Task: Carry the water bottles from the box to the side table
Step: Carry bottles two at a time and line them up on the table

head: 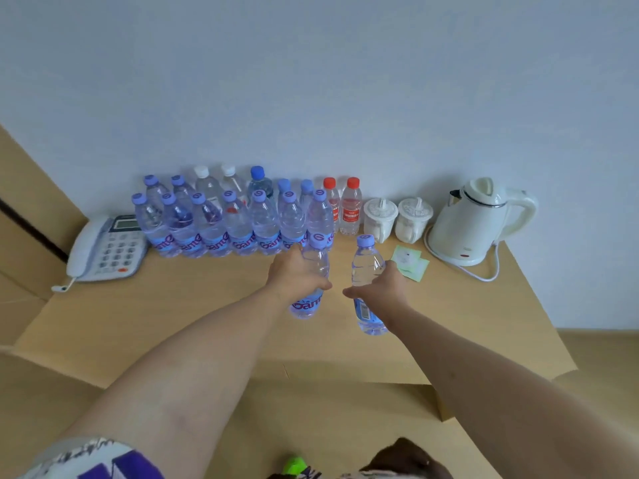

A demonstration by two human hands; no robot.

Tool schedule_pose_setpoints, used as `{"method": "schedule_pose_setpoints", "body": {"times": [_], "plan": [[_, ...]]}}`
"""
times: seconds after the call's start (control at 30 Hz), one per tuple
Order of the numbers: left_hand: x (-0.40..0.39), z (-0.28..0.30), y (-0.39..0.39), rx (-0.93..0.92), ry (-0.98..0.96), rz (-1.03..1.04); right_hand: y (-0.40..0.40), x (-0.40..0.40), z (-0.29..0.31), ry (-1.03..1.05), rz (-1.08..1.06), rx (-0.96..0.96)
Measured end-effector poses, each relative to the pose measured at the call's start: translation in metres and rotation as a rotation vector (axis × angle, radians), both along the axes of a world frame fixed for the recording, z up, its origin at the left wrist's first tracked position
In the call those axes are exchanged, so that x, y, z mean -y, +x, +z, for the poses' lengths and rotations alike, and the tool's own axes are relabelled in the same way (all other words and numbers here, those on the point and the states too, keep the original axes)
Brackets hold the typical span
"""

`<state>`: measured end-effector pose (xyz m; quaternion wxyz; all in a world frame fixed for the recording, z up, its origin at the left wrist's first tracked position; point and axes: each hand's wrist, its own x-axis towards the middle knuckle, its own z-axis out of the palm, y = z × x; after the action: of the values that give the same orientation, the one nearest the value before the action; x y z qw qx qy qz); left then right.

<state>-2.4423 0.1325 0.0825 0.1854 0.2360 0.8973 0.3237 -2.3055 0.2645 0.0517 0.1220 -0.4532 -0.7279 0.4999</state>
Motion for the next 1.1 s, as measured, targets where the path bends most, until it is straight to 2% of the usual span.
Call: {"method": "schedule_pose_setpoints", "body": {"times": [0.17,0.37,0.63,0.83,0.97,1.1], "plan": [[-0.026,-0.018,-0.035,0.035,-0.004,-0.048,-0.027,-0.018,-0.014,0.0,-0.044,0.038],[-0.055,-0.036,-0.063,0.013,0.025,-0.008,-0.068,-0.055,-0.025,0.062,-0.029,0.068],[-0.074,-0.054,-0.079,-0.005,0.141,0.04,-0.099,-0.07,-0.037,0.052,0.01,-0.035],[-0.068,-0.058,-0.093,0.084,0.15,0.003,-0.099,-0.073,-0.037,0.035,0.012,-0.123],[-0.067,-0.056,-0.094,0.109,0.137,-0.004,-0.092,-0.076,-0.031,0.096,0.056,-0.076],[-0.069,-0.054,-0.095,0.105,0.114,-0.01,-0.08,-0.078,-0.027,0.231,0.086,0.059]]}}
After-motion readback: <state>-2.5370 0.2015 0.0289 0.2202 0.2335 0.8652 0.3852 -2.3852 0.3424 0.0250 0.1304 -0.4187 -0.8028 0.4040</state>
